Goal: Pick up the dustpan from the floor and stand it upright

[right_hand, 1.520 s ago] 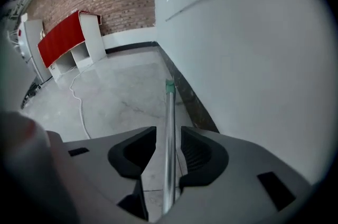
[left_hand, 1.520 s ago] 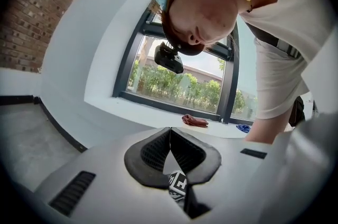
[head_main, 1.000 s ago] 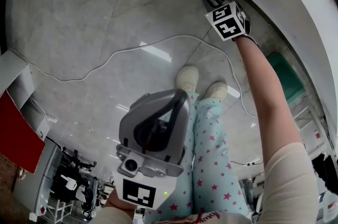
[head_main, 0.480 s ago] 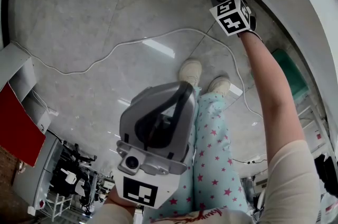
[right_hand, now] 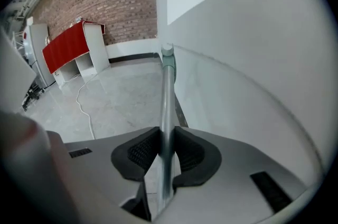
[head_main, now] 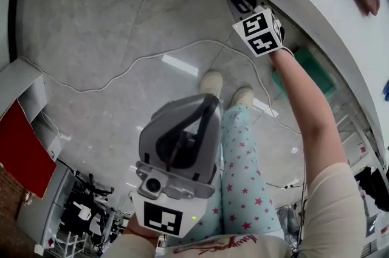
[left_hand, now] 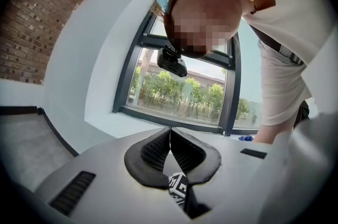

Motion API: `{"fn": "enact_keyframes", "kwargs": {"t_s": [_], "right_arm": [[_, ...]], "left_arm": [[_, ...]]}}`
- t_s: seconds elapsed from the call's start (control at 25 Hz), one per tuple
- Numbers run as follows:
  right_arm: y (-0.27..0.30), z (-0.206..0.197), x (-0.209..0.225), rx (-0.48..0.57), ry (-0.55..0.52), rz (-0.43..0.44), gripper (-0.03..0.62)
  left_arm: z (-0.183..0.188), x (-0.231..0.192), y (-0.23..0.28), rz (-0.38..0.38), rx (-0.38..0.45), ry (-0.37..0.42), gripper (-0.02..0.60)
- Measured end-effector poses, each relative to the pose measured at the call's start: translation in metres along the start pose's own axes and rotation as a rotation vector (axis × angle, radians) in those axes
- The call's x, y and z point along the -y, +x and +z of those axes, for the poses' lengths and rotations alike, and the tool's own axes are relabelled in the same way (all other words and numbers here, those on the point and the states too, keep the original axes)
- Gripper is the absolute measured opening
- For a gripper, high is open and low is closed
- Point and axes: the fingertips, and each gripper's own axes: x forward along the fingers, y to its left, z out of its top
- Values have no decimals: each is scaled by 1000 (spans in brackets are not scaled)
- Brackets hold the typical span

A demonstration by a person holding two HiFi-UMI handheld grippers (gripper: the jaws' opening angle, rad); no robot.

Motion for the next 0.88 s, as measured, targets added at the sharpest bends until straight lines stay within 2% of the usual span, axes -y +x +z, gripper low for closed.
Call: {"fn": "enact_keyframes", "kwargs": {"t_s": [0.48, 0.88], "right_arm": [[-91, 125, -48, 172, -33, 80, 95], [-150, 202, -43, 333, -58, 109, 95]], "left_arm": [[97, 35, -7, -60, 44, 18, 20], [130, 57, -14, -82, 55, 39, 20]]}}
